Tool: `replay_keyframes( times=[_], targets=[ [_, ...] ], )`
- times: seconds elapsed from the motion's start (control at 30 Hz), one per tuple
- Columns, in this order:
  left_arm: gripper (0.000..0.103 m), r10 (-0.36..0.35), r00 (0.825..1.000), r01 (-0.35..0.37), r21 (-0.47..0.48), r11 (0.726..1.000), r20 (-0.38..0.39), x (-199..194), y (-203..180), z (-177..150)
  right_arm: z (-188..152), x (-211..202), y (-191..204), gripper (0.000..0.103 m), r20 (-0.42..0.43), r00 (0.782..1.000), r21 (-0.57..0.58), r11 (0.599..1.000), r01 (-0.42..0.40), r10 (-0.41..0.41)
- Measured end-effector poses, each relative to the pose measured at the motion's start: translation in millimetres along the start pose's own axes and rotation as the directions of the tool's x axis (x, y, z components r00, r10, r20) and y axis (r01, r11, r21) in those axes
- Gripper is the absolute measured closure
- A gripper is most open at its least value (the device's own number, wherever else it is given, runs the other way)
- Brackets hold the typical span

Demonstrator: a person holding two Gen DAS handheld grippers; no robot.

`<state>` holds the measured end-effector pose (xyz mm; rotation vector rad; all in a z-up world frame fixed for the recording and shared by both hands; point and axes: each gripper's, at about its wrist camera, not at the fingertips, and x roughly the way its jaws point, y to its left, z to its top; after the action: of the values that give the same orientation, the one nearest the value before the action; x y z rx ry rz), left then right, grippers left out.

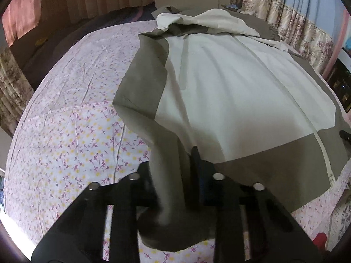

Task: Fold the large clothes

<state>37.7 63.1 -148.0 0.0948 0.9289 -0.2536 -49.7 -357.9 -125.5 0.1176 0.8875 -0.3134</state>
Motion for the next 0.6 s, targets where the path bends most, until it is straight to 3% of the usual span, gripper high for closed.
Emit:
replay_keyframes(
  times=[0.13,0.27,0.3,0.37,0.43,0.6],
  targets=[
    [0.099,-0.045,0.999,0.046,-0.038,0.998,0.018,-8.5,4.4,-0.7,8.3,-13.7,1.8,0.083,0.074,0.995,-0.003,0.998,-0.063,0.063],
    [0.102,-0.057,0.997,0.061,-0.067,0.996,0.053,-22.3,4.8,-9.1,15.8,-40.5,5.8,0.084,0.14,0.983,-0.048,0.993,-0.11,0.115],
    [0.102,-0.065,0.996,0.069,-0.081,0.994,0.059,-26.6,6.5,-12.5,18.1,-50.3,3.9,0.098,0.163,0.977,-0.045,0.99,-0.135,0.141],
    [0.103,-0.099,0.992,0.108,-0.117,0.987,0.085,-40.1,12.1,-19.7,22.2,-66.1,-2.0,0.099,0.193,0.964,-0.03,0.983,-0.181,0.184],
    [0.103,-0.132,0.986,0.145,-0.126,0.981,0.105,-53.4,14.0,-22.3,27.7,-73.7,-4.7,0.099,0.202,0.958,-0.032,0.979,-0.201,0.203],
    [0.103,-0.098,0.99,0.107,-0.087,0.99,0.104,-55.4,7.0,-9.8,37.1,-52.3,-1.3,0.099,0.158,0.973,-0.045,0.985,-0.164,0.169]
  ],
)
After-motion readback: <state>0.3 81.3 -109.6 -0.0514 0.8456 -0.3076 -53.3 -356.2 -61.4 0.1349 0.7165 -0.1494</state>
